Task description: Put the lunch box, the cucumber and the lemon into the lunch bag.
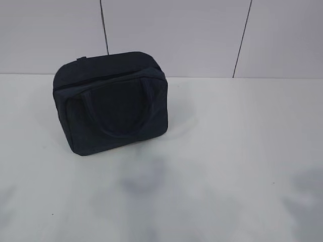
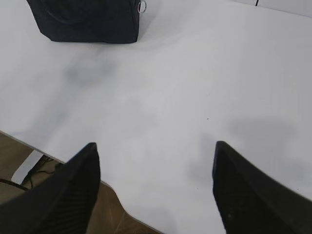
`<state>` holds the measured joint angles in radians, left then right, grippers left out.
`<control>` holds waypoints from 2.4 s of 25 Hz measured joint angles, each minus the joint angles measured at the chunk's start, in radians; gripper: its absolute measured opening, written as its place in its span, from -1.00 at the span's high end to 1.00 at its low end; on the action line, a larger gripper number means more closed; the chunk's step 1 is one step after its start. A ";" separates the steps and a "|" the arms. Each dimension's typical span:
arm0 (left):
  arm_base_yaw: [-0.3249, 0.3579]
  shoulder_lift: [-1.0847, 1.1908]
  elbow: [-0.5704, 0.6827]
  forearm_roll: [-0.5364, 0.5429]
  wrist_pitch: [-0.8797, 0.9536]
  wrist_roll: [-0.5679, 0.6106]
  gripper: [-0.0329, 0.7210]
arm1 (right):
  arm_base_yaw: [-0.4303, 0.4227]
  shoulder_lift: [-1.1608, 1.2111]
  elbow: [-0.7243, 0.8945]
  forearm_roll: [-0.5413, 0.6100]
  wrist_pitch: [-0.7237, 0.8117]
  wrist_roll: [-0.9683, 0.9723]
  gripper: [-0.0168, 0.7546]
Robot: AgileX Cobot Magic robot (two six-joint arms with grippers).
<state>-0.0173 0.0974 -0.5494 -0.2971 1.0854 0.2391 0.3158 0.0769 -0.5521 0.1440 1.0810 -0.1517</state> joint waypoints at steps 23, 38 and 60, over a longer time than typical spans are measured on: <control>0.000 0.000 0.018 0.134 0.020 -0.152 -0.22 | 0.000 -0.092 0.058 -0.030 0.061 0.060 -0.26; 0.000 0.000 0.018 0.134 0.020 -0.154 -0.21 | 0.000 -0.092 0.058 -0.091 0.061 0.127 -0.24; -0.006 -0.091 0.018 0.134 0.019 -0.156 -0.11 | -0.193 -0.092 0.060 -0.100 0.061 0.129 -0.24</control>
<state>-0.0234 0.0066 -0.5314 -0.1633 1.1047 0.0831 0.1229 -0.0155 -0.4921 0.0445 1.1417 -0.0231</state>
